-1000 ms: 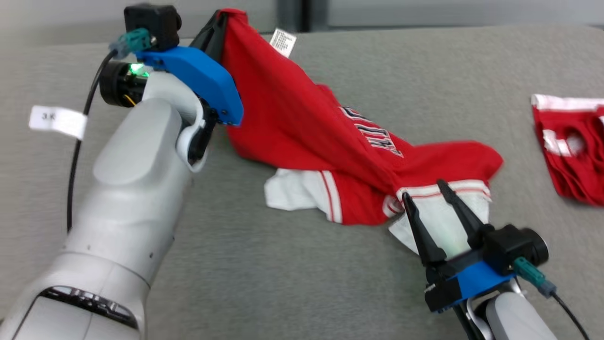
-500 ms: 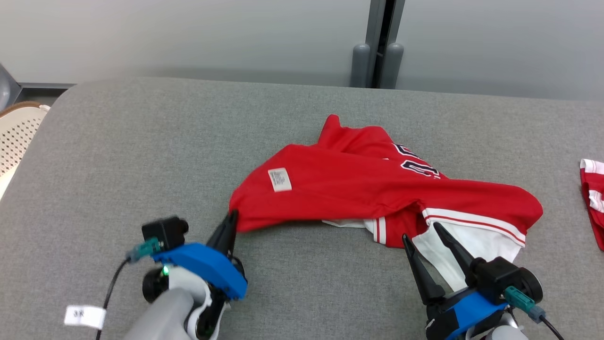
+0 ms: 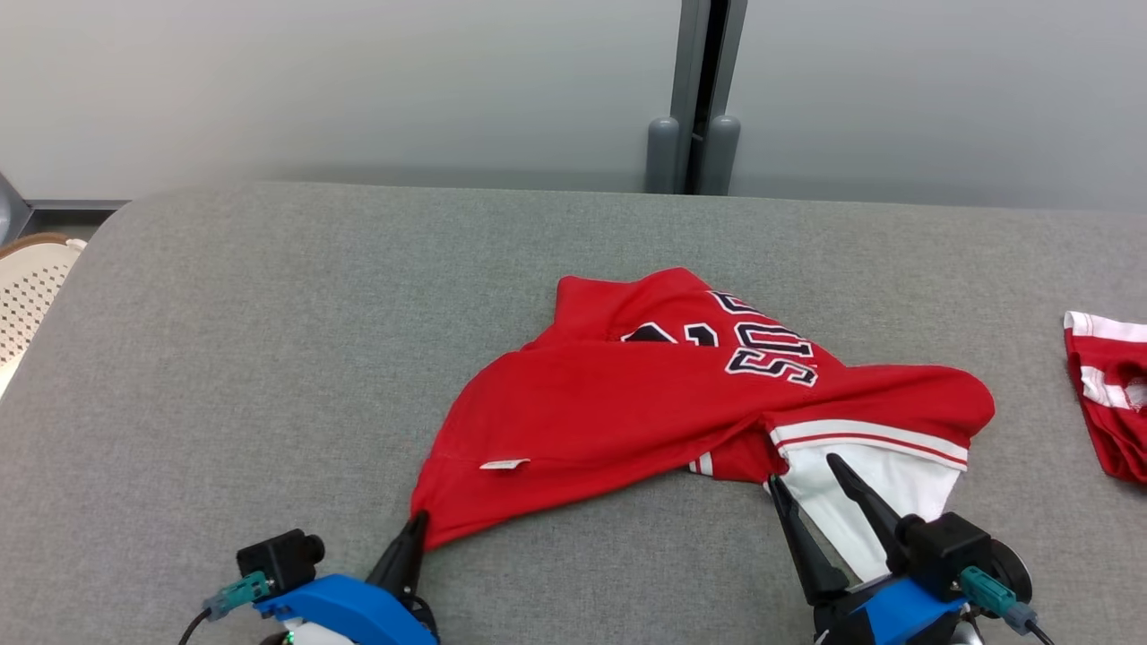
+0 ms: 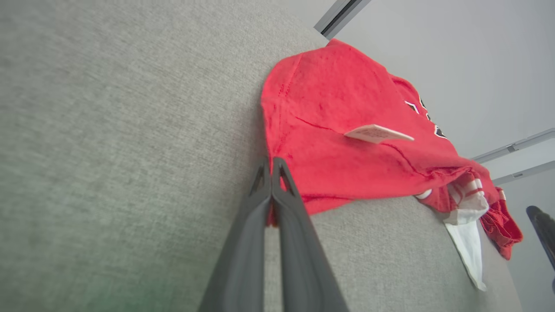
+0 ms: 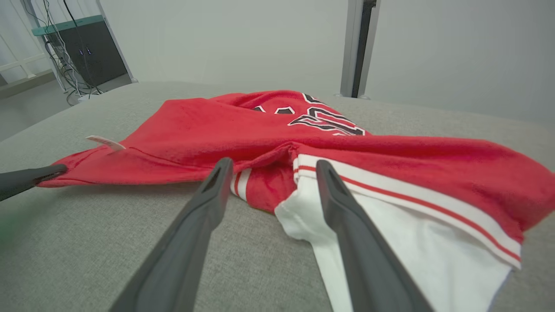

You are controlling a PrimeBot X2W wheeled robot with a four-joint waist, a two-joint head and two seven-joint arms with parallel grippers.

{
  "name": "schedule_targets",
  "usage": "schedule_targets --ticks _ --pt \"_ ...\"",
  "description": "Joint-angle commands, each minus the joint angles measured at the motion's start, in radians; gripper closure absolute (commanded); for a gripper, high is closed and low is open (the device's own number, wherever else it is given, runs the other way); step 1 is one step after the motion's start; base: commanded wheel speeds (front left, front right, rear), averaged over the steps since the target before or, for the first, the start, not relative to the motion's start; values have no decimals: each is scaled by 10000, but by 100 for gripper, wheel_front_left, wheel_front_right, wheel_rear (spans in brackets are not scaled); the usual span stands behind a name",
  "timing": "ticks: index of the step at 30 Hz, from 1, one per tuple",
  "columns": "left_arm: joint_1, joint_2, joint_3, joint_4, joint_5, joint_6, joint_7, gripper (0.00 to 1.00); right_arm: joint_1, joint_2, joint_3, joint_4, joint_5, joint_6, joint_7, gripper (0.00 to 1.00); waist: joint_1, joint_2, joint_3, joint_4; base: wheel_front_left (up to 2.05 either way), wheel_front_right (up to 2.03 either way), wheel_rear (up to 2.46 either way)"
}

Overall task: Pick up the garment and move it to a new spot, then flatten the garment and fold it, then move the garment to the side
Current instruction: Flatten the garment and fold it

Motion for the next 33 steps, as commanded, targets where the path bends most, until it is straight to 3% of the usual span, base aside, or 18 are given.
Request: schedule_targets --ticks 1,5,12,16,22,33 --pt "-82 188 217 317 298 -11 -119 0 115 67 -136 -70 -91 0 -26 0 1 0 -79 -103 0 0 0" --pt "-471 229 1237 580 1319 118 -166 0 183 203 -466 -204 -271 0 -26 0 1 0 -134 -206 0 0 0" --pt "208 -210 3778 -409 5305 1091 -164 0 270 670 -1604 -632 -1117 0 -26 0 1 0 -224 -543 0 0 0" --pt "861 -636 4617 -1165 7346 1305 -168 0 509 838 -2141 -490 -1575 0 -26 0 1 0 -362 -693 0 0 0" --pt "1689 -1347 5350 -1197 8800 987 -169 0 818 931 -2421 18 -1847 0 -28 0 1 0 -506 -825 0 0 0" --pt "1729 -1992 6359 -1004 9867 269 -170 0 595 935 -2317 439 -1403 0 -26 0 1 0 -419 -790 0 0 0"
